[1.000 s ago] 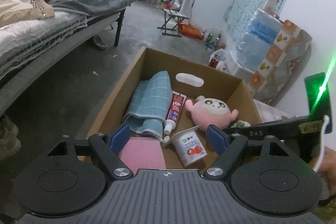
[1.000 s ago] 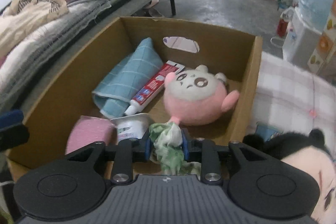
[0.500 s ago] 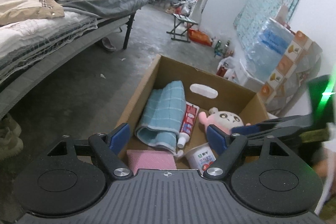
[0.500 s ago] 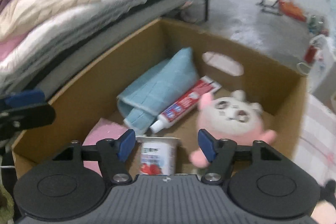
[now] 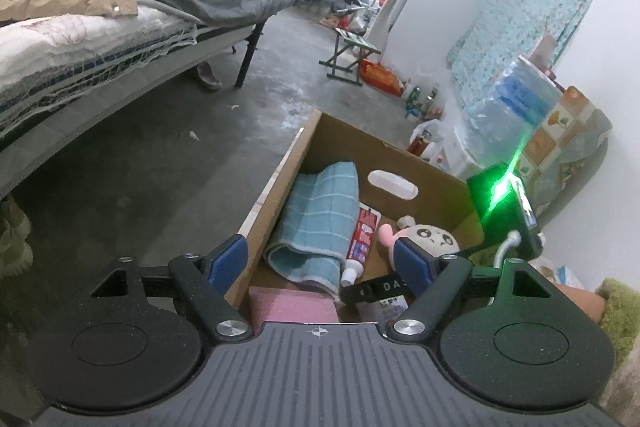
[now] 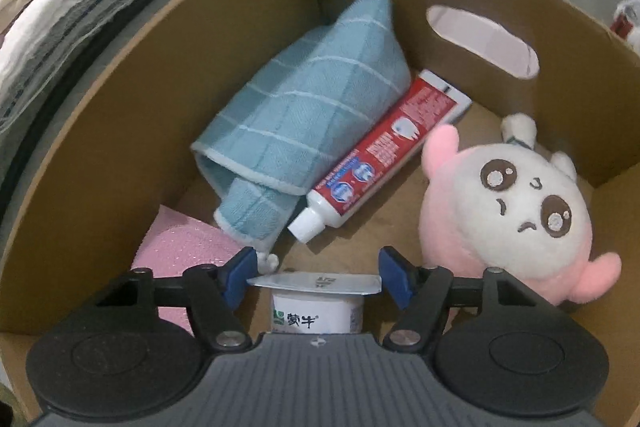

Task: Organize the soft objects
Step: 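Grasp the white cup inside the box with the right gripper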

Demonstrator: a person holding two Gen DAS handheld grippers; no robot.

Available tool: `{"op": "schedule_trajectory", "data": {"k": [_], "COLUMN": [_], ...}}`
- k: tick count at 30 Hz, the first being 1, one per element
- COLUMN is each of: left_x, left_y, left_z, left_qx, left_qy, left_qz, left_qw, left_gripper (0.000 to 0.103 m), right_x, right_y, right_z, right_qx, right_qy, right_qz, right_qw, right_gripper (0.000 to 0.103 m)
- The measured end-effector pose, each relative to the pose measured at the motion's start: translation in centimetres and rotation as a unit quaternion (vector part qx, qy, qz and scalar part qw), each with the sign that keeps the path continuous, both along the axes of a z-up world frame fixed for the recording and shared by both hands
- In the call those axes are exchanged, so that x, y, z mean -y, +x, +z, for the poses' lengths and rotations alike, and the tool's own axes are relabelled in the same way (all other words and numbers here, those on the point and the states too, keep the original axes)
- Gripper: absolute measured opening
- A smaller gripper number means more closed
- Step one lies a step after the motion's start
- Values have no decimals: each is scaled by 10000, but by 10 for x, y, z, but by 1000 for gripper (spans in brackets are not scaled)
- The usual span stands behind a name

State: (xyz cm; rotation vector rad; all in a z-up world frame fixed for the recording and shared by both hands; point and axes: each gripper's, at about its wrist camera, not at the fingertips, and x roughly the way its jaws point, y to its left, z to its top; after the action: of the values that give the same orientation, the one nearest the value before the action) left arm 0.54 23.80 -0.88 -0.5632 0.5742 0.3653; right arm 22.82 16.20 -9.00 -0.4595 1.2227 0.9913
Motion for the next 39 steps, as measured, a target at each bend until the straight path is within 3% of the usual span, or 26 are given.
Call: {"op": "schedule_trajectory", "data": {"k": [1, 3, 4, 7, 10, 11, 12, 14, 19, 28, 34, 35, 36, 37, 39], "left_x": [-1, -3, -4, -5, -4, -4, -4, -3, -3, -7, -7, -7, -7, -7, -7], "left_y": [-1, -4, -4, -7, -8, -9, -10, -11, -10, -12, -13, -14, -14, -14, -14], "left_z": [0, 1, 1, 3, 3, 4, 4, 4, 4, 3, 2, 2, 2, 3, 3], "left_qx": [6, 31, 46, 89, 98, 107, 115, 127, 132, 140, 138, 143, 148, 153, 154], "left_qy": [-16, -43, -47, -65, -93, -98, -98, -102, -132, -187, -249, -260, -265, -268, -270], "left_qz": [10, 38, 47, 68, 48, 42, 33, 34, -7, -1, 23, 28, 32, 37, 36], "left_qw": [10000, 10000, 10000, 9999, 9999, 9999, 9999, 9999, 9998, 9997, 9996, 9996, 9995, 9995, 9995], "left_gripper": [80, 80, 80, 80, 80, 80, 80, 80, 80, 80, 80, 80, 80, 80, 80], "right_x": [3, 6, 10, 17, 20, 21, 22, 23, 30, 20, 15, 15, 15, 16, 16], "right_y": [-2, -5, -6, -15, -11, -11, -10, -7, 0, 18, 16, 14, 12, 11, 5], "right_z": [3, 13, 21, 45, 45, 42, 39, 33, 23, -2, -14, -12, -10, -7, -1], "right_qx": [10, 28, 46, 657, 407, 365, 287, 67, -340, -749, -714, -657, -642, -671, -554], "right_qy": [90, 293, 430, 639, 586, 510, 441, 392, 251, -125, -212, -173, -94, -15, 77], "right_qz": [23, 32, -11, 85, -23, -68, -161, -340, -804, -1159, -1039, -994, -935, -887, -831], "right_qw": [10000, 9996, 9991, 9958, 9975, 9980, 9985, 9986, 9959, 9904, 9918, 9927, 9935, 9938, 9950], "right_gripper": [58, 15, 15, 16, 22, 32, 50, 62, 68, 68, 66, 62, 42, 33, 23]}}
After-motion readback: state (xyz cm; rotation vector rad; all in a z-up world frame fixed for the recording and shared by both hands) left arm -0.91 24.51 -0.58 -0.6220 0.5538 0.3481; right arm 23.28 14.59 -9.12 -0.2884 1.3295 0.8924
